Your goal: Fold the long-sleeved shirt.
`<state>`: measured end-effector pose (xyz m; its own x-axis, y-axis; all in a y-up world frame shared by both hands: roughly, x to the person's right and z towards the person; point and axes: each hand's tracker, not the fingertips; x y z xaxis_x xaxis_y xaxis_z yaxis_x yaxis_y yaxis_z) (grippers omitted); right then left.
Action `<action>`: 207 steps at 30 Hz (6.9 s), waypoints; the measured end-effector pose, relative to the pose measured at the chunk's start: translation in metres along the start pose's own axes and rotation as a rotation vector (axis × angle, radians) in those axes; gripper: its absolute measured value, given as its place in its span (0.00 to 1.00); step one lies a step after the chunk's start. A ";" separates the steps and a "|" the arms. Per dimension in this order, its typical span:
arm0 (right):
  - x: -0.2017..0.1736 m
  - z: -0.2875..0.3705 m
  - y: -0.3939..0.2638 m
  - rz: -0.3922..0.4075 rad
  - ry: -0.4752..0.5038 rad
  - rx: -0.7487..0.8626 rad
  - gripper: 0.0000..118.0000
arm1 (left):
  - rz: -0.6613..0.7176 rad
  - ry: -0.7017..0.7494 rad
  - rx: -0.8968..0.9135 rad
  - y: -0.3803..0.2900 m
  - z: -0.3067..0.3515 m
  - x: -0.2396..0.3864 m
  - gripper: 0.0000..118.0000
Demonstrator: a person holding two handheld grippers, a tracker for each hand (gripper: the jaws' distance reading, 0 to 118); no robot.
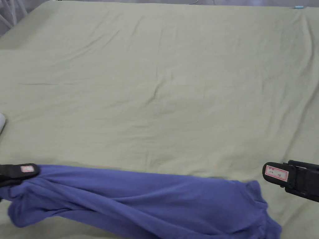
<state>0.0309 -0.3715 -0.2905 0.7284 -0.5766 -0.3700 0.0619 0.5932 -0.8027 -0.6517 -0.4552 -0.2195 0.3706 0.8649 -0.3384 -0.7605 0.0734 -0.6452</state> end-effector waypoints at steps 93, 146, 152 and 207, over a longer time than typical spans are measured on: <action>0.032 -0.138 -0.084 -0.482 -0.281 -0.372 0.00 | -0.384 0.305 -0.521 -0.159 -0.217 0.056 0.95; -0.199 0.024 0.060 0.139 -0.235 0.244 0.00 | -0.991 0.352 0.454 -0.124 0.045 0.286 0.00; -0.223 0.134 0.061 0.386 -0.583 0.656 0.00 | -1.169 0.195 0.707 -0.235 0.019 0.382 0.00; -0.245 0.193 -0.041 0.404 -0.680 0.664 1.00 | -1.180 0.305 0.702 -0.386 0.042 0.353 1.00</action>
<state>-0.0186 -0.1455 -0.0766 0.9976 0.0514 -0.0465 -0.0590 0.9817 -0.1811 -0.2497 -0.1568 -0.0611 0.9992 -0.0127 -0.0373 0.0046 0.9780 -0.2085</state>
